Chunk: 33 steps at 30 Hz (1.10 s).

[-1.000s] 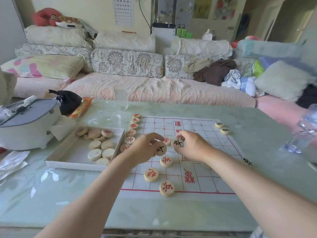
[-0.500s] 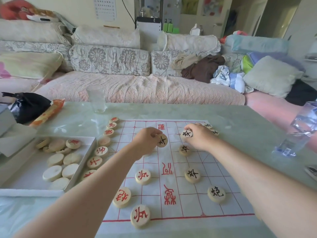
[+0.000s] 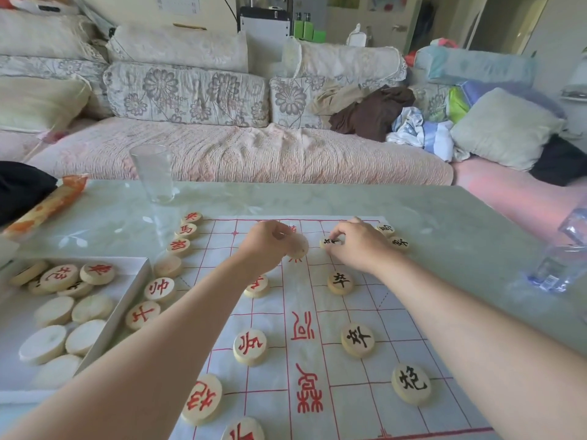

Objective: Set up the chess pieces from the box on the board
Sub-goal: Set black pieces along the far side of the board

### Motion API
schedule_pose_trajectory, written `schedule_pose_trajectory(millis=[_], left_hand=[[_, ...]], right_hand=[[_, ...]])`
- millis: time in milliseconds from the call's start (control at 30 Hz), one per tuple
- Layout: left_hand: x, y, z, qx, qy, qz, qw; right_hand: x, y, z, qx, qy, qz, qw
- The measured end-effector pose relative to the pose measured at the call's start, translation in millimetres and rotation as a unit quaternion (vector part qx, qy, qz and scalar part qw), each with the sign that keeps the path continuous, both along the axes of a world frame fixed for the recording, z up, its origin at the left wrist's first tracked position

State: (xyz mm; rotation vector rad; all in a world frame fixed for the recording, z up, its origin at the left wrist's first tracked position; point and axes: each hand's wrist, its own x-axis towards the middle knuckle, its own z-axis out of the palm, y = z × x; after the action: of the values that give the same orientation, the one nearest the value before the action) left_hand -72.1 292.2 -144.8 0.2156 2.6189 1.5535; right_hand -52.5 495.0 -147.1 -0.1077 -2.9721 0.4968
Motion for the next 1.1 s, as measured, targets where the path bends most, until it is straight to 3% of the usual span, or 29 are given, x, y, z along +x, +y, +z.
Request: schedule_pose_trajectory(millis=[100,233,500,533,633,833,1100], left_hand=[[-3,6,0,0.009,0.001,0.003,1.000],[-8,14,4,0.042,-0.008,0.015,0.999],[-13,32,8,0.110,-0.027,-0.003,0.994],[-16,35,6,0.090,-0.012,0.006,0.996],[-21,40,-3,-0.084,0.110,0.020,0.990],[-22,47,-23,-0.283,0.152,-0.187,0.928],[-27,43,-24,-0.271,0.125,-0.208,0.931]], right_hand=[[-1,-4,-2,-0.054,0.010,0.010,0.998],[0,-16,6,-0.197,0.009,0.066,0.978],[-6,-19,13,-0.204,0.053,0.103,0.972],[-8,-14,12,-0.203,0.060,0.096,0.973],[-17,4,11,-0.181,0.090,0.041,0.978],[-44,29,-2,-0.154,0.071,-0.036,0.985],[-78,11,-13,-0.097,0.057,-0.025,0.993]])
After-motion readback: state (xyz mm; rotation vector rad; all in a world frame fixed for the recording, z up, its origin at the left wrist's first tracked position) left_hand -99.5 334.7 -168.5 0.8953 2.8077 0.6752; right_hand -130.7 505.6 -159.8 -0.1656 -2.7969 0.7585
